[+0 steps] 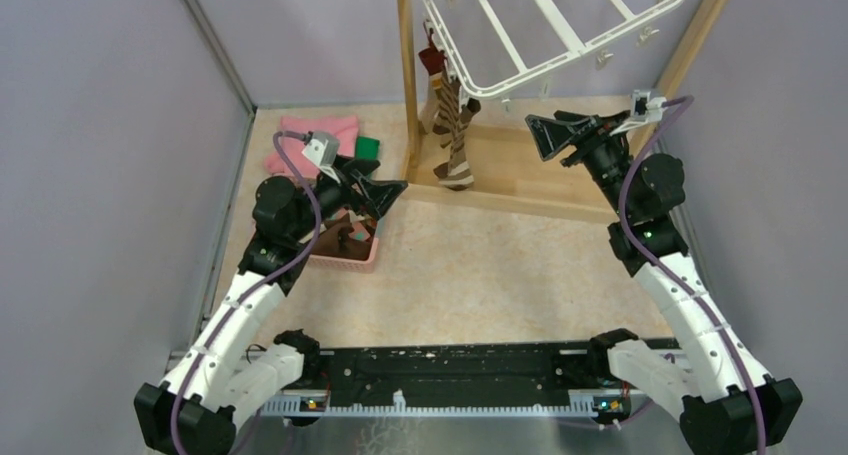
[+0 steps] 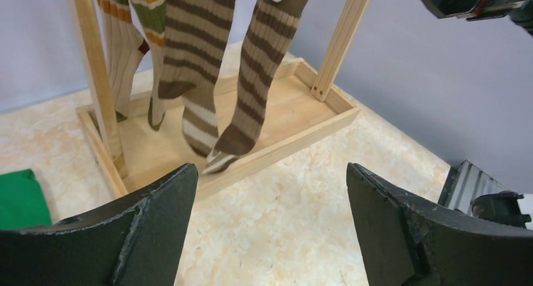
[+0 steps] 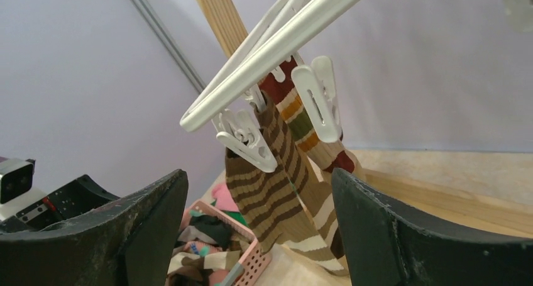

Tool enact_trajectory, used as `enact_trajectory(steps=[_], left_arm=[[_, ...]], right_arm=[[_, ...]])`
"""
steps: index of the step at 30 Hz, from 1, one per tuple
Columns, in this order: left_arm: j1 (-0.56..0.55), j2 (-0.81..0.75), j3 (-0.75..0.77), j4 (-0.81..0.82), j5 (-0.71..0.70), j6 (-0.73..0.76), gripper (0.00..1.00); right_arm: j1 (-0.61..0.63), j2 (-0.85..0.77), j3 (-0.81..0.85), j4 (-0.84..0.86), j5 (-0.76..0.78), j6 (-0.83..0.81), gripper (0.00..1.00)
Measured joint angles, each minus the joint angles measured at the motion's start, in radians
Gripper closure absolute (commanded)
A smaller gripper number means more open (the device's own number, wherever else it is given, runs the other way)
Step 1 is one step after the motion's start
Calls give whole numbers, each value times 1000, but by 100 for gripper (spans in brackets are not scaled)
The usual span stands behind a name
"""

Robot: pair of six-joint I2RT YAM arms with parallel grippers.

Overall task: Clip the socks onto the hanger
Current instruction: Rotate the hanger at the clothesline, then pick up the sock from the bin.

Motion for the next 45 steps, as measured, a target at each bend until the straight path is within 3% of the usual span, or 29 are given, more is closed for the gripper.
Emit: enact_trajectory(steps=[10,18,21,27,31,33,37,40,45], left_arm=[[0,-53,-31,-171,-89,53,1],[0,-49,-36,-343,-123,39,1],[0,-29,-34,-387,-164,45,6],[0,128,107,-646,-339,142,11],[0,158,154,-740,-433,225,30],[1,177,183,-800,-436,277,35],[-1,262,270,-915,-466,366,31],[-2,310,278,-944,-549,413,22],[0,328,220,-866,-603,431,18]], right_arm=[[0,-109,-141,-31,-20,-95,15],[0,-244,-470,111,-145,-169,13],[0,-243,-563,163,-181,-178,13],[0,-196,-608,251,-243,-203,13],[0,-137,-622,322,-261,-211,13],[0,-110,-628,342,-270,-211,13],[0,-76,-642,386,-282,-203,13],[0,-63,-659,426,-293,-194,13],[0,-52,-668,458,-302,-178,13]])
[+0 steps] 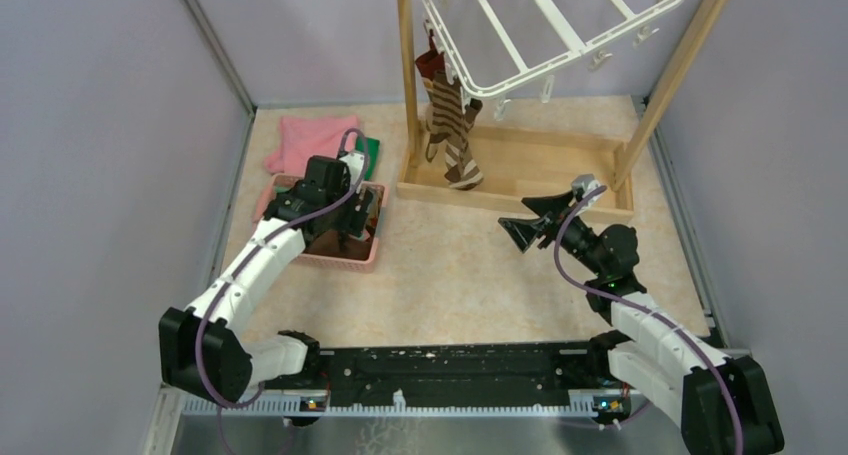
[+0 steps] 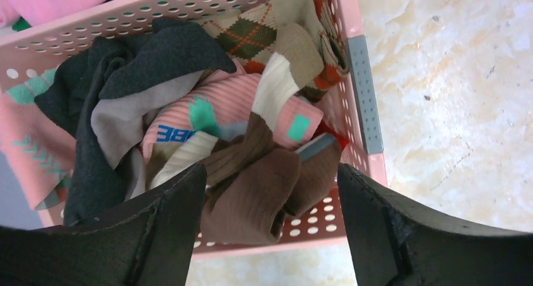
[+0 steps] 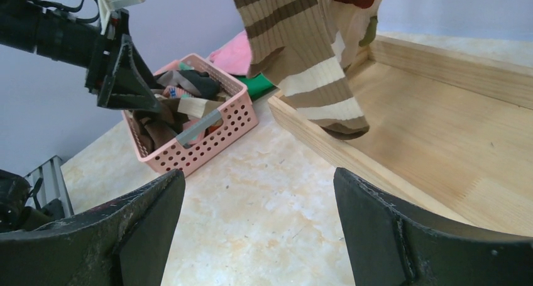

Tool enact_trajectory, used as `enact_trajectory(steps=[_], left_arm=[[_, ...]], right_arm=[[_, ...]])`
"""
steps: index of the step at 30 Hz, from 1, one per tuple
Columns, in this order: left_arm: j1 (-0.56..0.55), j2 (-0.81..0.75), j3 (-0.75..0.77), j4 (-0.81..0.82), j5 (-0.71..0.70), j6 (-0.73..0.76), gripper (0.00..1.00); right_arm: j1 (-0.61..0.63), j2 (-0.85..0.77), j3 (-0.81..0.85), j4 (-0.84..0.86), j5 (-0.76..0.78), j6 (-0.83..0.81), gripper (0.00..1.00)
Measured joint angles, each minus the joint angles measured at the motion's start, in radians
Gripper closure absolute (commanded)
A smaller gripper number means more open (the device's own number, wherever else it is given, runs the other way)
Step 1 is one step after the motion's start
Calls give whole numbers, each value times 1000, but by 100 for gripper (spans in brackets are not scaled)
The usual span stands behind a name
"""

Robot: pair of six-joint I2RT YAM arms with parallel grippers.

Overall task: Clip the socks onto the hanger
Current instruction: Pick up the sock from the bin.

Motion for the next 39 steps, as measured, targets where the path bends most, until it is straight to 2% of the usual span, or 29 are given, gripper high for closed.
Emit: enact_trajectory(steps=[1,4,5,9,14,18,22,26,30,33,39], left_arm=[[4,3,-14,26,-2,-7,19],[22,25,-21,85,6,-46,33],[32,32,-21,105,17,-63,34],[79,39,-50,212,130,-143,36],[88,74,-90,292,231,-191,37],[60,192,-51,268,219,-176,35],[38,271,42,193,176,-102,34],[37,272,119,131,135,25,33],[38,245,127,121,148,175,33],[37,226,110,120,176,300,56],[37,316,122,90,181,404,55]], right_arm=[[0,0,0,4,-2,2,13],[0,-3,0,6,-8,6,13],[0,-6,-4,9,-8,8,13],[0,-26,-18,11,-10,10,13],[0,-27,-18,23,-10,18,12],[0,-25,-18,39,-14,25,12],[0,-24,-18,47,-18,27,12],[0,-24,-18,47,-20,28,12],[0,-23,-18,50,-21,28,12],[0,-22,-18,50,-21,28,12],[0,-22,-18,50,-24,28,12]])
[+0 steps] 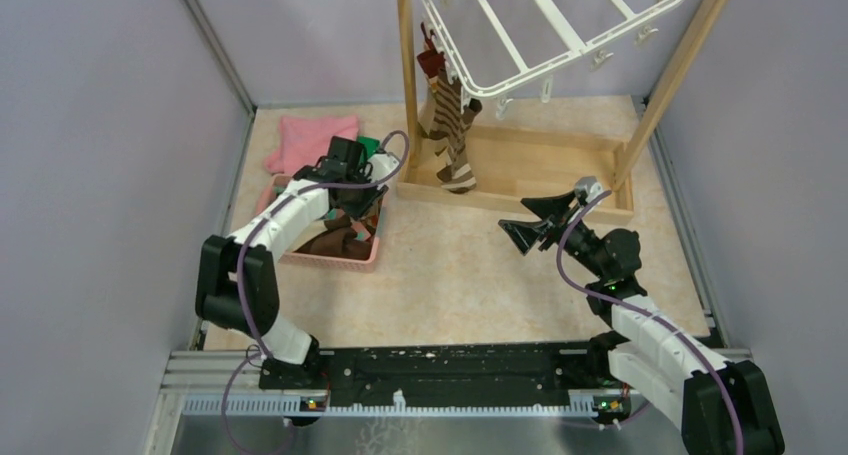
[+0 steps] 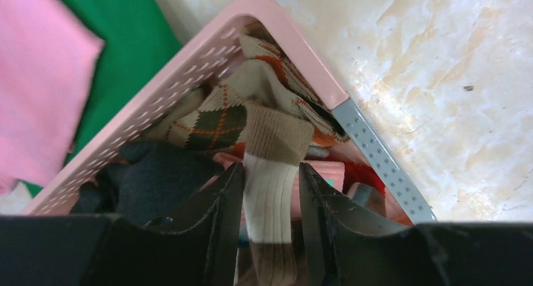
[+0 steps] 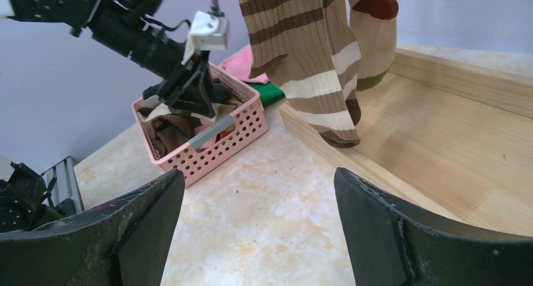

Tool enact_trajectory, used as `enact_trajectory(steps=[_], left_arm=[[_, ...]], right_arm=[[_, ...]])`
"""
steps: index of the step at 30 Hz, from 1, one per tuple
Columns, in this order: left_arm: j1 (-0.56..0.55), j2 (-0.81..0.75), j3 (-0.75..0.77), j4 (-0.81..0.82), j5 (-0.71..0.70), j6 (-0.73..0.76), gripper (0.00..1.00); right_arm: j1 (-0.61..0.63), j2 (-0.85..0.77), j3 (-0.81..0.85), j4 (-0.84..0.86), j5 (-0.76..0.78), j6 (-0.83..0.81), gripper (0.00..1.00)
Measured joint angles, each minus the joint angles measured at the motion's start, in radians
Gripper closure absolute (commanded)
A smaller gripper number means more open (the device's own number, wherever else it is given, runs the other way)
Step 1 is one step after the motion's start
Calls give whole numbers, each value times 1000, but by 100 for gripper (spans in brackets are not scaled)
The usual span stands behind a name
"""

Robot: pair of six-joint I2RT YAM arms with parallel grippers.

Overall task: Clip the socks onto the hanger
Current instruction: Pick up the sock from the bin.

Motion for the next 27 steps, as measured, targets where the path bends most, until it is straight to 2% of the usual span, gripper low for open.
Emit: enact_trajectory(steps=[5,8,9,14,18,27], left_arm=[[-3,105,17,-28,-14,9,56],[-5,115,18,-40,-29,4,79],[-5,115,21,-40,-30,-3,83],[-5,66,35,-38,-29,-55,81],[-5,-41,34,-26,-29,-92,100],[-5,-205,-45,29,-71,-171,100]], right_arm=[[0,2,0,-1,-2,0,12],[0,2,0,-1,-4,0,12],[0,2,0,-1,-4,0,12],[0,2,0,-1,-8,0,12],[0,2,0,-1,-12,0,12],[0,13,0,1,-27,9,12]])
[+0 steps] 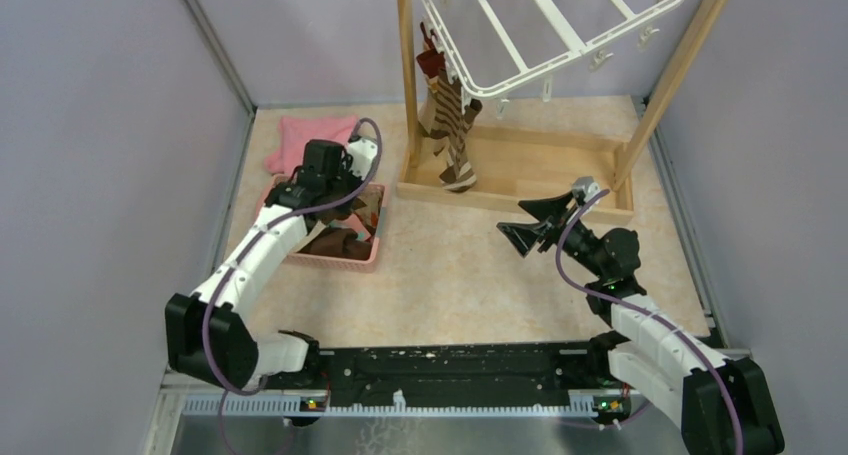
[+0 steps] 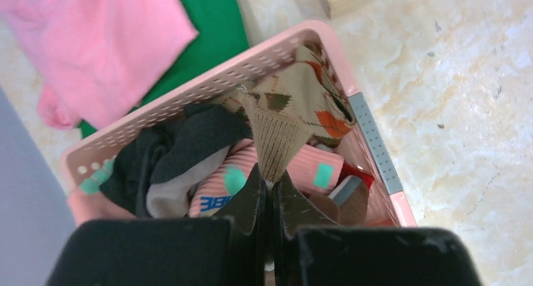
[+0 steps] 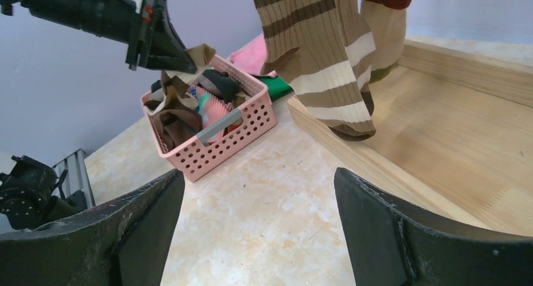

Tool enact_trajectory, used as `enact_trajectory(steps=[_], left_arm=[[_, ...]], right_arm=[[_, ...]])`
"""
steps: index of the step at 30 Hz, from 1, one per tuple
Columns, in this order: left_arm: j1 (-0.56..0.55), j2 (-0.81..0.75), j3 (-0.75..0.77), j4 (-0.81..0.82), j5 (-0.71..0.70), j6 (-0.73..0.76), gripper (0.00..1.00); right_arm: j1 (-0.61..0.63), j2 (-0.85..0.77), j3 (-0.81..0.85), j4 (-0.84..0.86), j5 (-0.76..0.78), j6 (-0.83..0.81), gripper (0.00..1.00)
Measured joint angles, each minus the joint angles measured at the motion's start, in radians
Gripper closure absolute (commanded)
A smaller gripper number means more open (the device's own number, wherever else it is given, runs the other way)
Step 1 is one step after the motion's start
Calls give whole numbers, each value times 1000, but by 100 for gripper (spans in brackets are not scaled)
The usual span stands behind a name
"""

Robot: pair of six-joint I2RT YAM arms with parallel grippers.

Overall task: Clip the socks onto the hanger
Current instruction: Pick up the sock from the bin.

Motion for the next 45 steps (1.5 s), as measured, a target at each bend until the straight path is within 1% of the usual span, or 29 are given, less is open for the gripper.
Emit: enact_trajectory(steps=[4,7,9,12,14,17,22,25,27,31,35,38,42,45], left_arm=[[0,-128,-20,42,-77,-47,100],[0,-275,-21,138,-133,-72,100],[0,-363,-21,208,-139,-89,100],[1,-436,-1,264,-103,-121,100],[1,-446,18,280,-53,-140,100],[1,-456,25,301,65,-177,100],[1,-492,-22,364,328,-265,100],[1,-540,-90,490,528,-345,100],[0,-575,-166,615,656,-409,100],[0,-615,-311,853,830,-537,100],[-1,-602,-421,1079,951,-668,100],[-7,-581,-498,1238,1006,-763,100],[-24,-536,-610,1439,1039,-875,100],[-54,-491,-653,1548,1058,-940,100]], right_arm=[[0,3,0,0,-16,7,12],[0,9,0,1,-29,11,12],[0,14,0,2,-37,14,12],[0,24,0,2,-53,18,14],[2,29,2,2,-63,18,14],[23,35,10,-4,-81,13,14],[92,39,37,-11,-107,-28,14],[130,40,58,-31,-109,-64,14],[159,42,75,-53,-109,-95,14],[239,44,111,-102,-105,-192,14],[319,43,128,-149,-105,-321,14],[342,42,146,-205,-104,-400,14],[345,19,153,-229,-106,-443,14],[346,-7,161,-223,-124,-448,14]])
